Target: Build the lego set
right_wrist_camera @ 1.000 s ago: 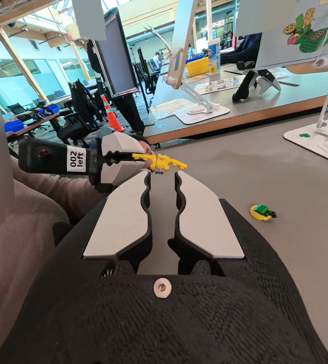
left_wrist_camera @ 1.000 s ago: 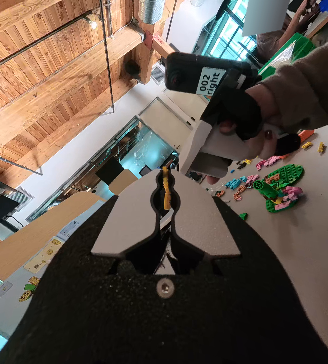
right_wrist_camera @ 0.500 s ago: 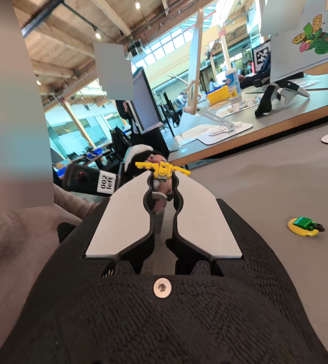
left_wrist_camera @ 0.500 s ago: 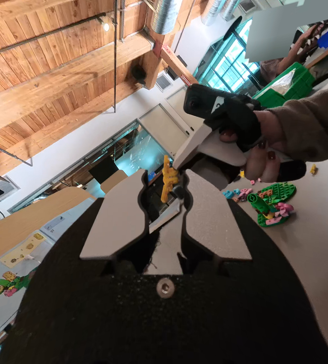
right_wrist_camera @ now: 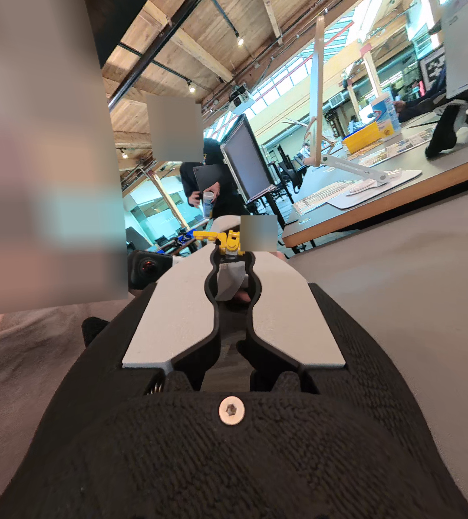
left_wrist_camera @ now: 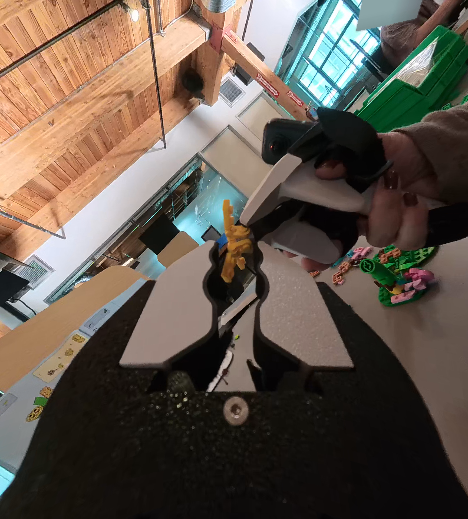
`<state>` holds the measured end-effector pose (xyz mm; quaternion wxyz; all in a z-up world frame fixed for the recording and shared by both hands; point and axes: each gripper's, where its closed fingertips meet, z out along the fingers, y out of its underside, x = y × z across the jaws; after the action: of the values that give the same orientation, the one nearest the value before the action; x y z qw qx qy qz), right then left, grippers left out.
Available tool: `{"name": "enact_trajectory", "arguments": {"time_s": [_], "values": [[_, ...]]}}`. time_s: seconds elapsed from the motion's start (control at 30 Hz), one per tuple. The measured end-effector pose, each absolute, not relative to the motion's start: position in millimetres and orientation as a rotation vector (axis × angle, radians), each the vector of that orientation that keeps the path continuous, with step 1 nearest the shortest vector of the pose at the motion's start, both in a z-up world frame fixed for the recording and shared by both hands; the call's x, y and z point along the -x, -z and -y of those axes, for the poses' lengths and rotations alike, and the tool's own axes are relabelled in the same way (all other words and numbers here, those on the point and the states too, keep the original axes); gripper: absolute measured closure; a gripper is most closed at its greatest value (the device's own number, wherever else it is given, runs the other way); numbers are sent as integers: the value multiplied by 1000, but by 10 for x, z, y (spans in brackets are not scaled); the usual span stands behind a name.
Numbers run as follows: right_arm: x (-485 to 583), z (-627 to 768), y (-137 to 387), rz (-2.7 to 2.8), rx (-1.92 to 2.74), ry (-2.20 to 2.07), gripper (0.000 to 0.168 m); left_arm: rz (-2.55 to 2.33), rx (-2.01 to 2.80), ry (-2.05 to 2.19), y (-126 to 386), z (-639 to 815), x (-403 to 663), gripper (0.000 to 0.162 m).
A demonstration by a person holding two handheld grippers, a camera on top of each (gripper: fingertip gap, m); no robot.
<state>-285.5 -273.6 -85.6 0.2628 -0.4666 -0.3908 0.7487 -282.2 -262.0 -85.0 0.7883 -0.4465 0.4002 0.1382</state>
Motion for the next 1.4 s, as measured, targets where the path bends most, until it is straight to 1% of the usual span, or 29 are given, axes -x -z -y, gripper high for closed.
{"name": "enact_trajectory", "arguments": {"time_s": [0.1, 0.2, 0.47, 0.83, 0.87, 0.9, 0.97, 1.07, 1.13, 1.27, 1.33, 1.4], "values": [[2842, 2754, 849, 1048, 1257, -2086, 153, -855, 949, -296, 817, 2637, 2822, 134], [2854, 2765, 861, 1046, 1261, -2104, 153, -863, 953, -322, 819, 2630, 2814, 134], [2873, 2736, 859, 998, 1262, -2117, 153, -865, 951, -375, 837, 2620, 2811, 143], [2903, 2692, 905, 995, 1296, -2057, 153, -868, 991, -372, 887, 2574, 2850, 145], [2900, 2667, 908, 986, 1305, -2033, 150, -859, 995, -388, 889, 2561, 2877, 145], [2876, 2627, 894, 972, 1310, -2009, 143, -854, 995, -399, 891, 2552, 2903, 146], [2741, 2497, 797, 925, 1310, -1965, 137, -845, 1010, -401, 919, 2527, 2955, 146], [2388, 2162, 649, 834, 1327, -1768, 136, -833, 1039, -412, 1016, 2452, 3031, 145], [2138, 1935, 688, 834, 1407, -1559, 140, -842, 1049, -420, 1121, 2405, 3036, 145], [1651, 1612, 1082, 952, 1646, -1071, 142, -896, 1068, -425, 1380, 2343, 2956, 145], [1344, 1506, 1247, 998, 1700, -830, 146, -928, 1090, -414, 1512, 2320, 2910, 145], [1043, 1513, 1411, 1073, 1757, -688, 149, -934, 1093, -402, 1596, 2315, 2880, 145]]}}
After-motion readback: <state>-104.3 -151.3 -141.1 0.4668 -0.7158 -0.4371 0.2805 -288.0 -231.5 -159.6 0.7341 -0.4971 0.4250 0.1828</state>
